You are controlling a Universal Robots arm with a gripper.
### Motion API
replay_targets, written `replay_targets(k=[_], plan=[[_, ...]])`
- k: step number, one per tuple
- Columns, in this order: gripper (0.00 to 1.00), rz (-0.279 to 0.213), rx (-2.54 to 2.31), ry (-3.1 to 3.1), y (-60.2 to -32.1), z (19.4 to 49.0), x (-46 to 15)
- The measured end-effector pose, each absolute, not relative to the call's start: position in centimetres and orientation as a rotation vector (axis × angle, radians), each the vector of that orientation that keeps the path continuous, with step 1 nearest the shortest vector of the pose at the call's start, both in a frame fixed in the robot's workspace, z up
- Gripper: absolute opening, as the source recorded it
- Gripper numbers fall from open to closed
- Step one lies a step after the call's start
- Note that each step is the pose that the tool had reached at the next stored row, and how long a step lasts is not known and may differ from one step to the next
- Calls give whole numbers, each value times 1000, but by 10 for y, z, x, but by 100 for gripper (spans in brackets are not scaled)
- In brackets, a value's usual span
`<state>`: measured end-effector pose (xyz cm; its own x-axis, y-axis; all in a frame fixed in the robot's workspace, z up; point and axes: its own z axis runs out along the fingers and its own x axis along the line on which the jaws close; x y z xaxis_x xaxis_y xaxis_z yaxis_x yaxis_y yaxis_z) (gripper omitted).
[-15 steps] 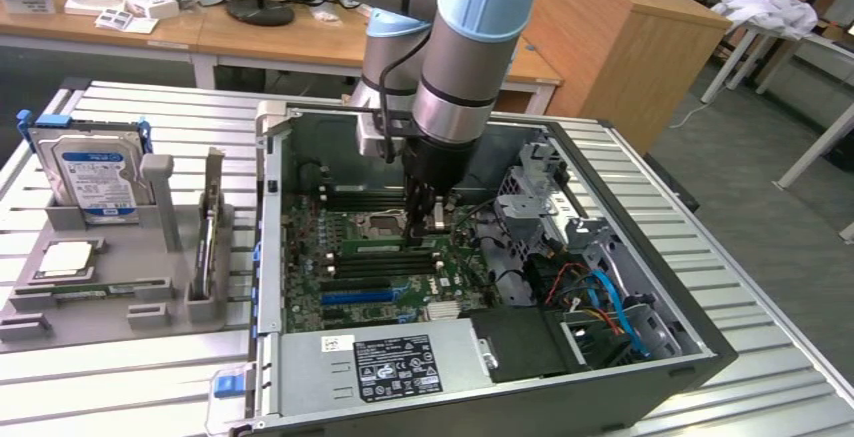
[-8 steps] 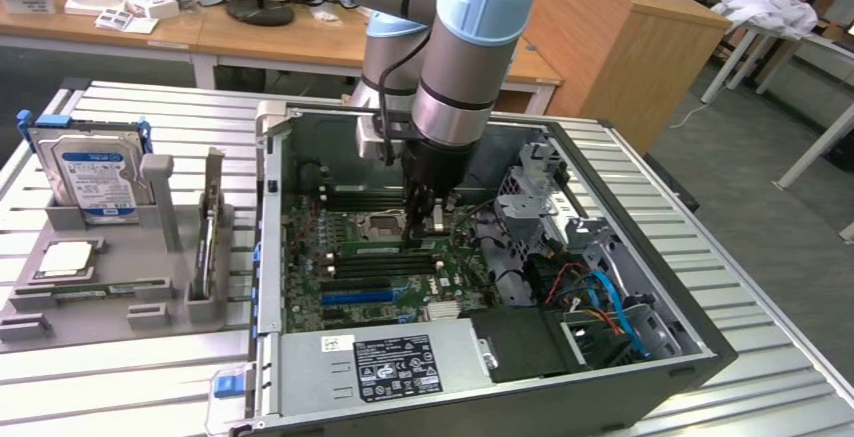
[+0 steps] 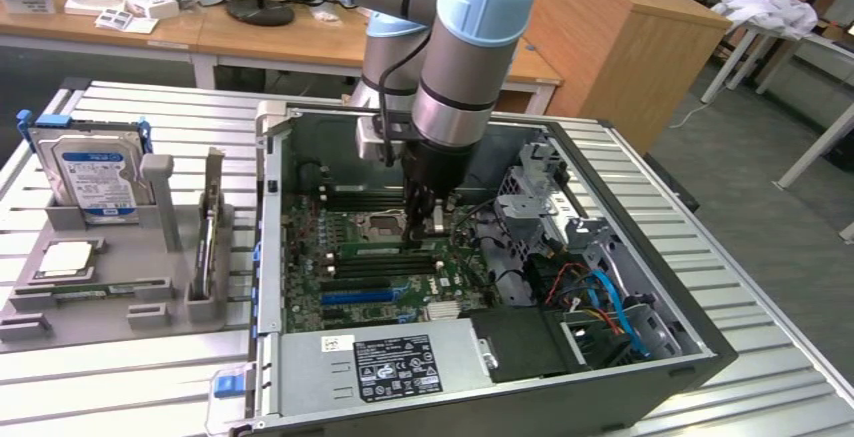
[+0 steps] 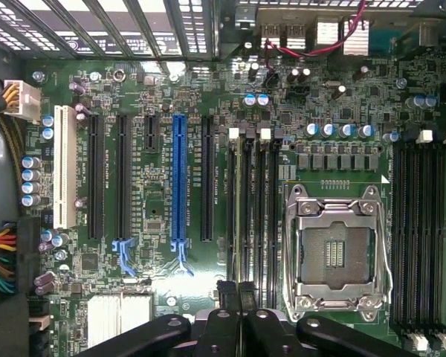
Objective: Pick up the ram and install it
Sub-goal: 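Insert the ram into the slot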
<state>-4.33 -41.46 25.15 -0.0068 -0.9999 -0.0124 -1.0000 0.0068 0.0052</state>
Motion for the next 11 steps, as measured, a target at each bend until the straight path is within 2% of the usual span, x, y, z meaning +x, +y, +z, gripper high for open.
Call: replay_targets(k=[11], plan=[[12, 19, -2210, 2225, -416, 252, -43]])
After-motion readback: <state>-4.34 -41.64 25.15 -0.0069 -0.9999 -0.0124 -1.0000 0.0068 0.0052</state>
